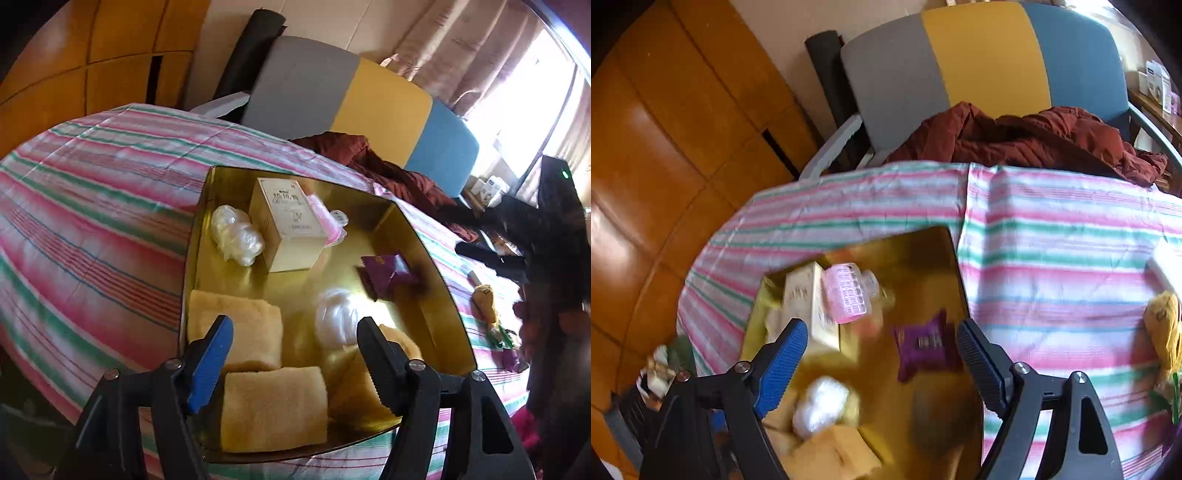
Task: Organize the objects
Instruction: 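Lower the bag and pink roller into the gold tray, opening both tools, then withdraw both tools from the tray toward the remaining items, then grasp the yellow knitted sock with the left tool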
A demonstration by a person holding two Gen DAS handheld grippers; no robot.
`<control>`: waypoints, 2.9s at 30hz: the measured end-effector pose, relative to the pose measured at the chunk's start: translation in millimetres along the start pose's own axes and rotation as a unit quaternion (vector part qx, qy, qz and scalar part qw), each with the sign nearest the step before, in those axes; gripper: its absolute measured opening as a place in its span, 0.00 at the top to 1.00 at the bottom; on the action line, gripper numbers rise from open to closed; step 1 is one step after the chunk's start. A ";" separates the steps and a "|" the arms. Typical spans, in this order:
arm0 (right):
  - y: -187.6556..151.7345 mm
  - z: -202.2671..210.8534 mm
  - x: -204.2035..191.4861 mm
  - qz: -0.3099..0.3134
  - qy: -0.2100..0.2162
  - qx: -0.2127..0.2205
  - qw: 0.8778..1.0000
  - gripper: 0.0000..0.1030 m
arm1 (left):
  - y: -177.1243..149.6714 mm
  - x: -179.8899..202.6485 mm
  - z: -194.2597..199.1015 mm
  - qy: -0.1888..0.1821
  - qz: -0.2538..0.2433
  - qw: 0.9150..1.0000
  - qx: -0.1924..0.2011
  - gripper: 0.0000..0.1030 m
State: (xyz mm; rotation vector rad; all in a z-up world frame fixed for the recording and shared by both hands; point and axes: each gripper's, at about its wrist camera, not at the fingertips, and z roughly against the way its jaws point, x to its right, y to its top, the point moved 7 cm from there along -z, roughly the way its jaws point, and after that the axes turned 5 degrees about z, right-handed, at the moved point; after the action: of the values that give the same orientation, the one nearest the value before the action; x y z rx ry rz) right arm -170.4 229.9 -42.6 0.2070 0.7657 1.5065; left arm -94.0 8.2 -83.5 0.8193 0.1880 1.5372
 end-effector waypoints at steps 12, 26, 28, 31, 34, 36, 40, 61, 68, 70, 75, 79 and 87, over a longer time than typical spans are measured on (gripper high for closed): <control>-60.3 -3.0 -15.9 0.109 -0.087 0.004 0.990 0.13 | -4.9 -2.8 23.2 0.086 -0.024 0.993 0.074 0.15; -77.9 34.7 -16.4 0.121 -0.134 0.068 0.981 0.13 | -5.9 8.4 40.5 0.111 -0.044 0.987 0.108 0.01; -81.8 32.4 -10.0 0.099 -0.126 0.056 0.985 0.15 | -7.8 11.0 41.9 0.109 -0.046 0.987 0.110 0.01; -85.4 34.5 -3.7 0.079 -0.120 0.060 0.988 0.16 | -9.1 14.6 43.7 0.109 -0.050 0.987 0.111 0.01; -89.1 34.8 -1.7 0.069 -0.091 0.054 0.992 0.17 | -9.0 18.7 44.8 0.111 -0.056 0.986 0.114 0.01; -91.8 35.3 -1.1 0.074 -0.092 0.054 0.992 0.17 | -9.0 20.7 44.7 0.114 -0.059 0.985 0.113 0.01; -101.9 30.8 0.5 0.075 -0.075 0.039 0.994 0.00 | -10.1 23.9 46.1 0.122 -0.067 0.984 0.113 0.01; -83.6 104.6 93.0 0.026 -0.167 0.095 0.981 0.00 | -16.4 45.3 57.3 0.134 -0.105 0.978 0.122 0.00; -63.8 143.8 162.4 -0.002 -0.230 0.118 0.966 0.00 | -17.4 51.2 60.5 0.137 -0.114 0.976 0.125 0.00; -62.7 154.2 192.1 -0.027 -0.259 0.127 0.957 0.00 | -17.8 53.5 60.1 0.137 -0.117 0.976 0.124 0.00; -80.5 167.1 256.3 -0.148 -0.271 0.130 0.942 0.00 | -19.3 62.1 57.9 0.139 -0.132 0.974 0.120 0.00; -84.7 170.4 276.0 -0.207 -0.230 0.136 0.941 0.00 | -19.8 71.3 54.4 0.133 -0.144 0.974 0.114 0.00; -87.3 163.6 269.7 -0.214 -0.191 0.124 0.950 0.00 | -22.7 90.8 44.3 0.123 -0.163 0.973 0.103 0.00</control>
State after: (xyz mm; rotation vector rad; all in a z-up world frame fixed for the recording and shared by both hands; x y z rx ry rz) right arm -37.4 528.7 -56.4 0.4754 0.6343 0.9191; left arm -42.6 80.3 -29.9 0.7143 0.6425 1.3149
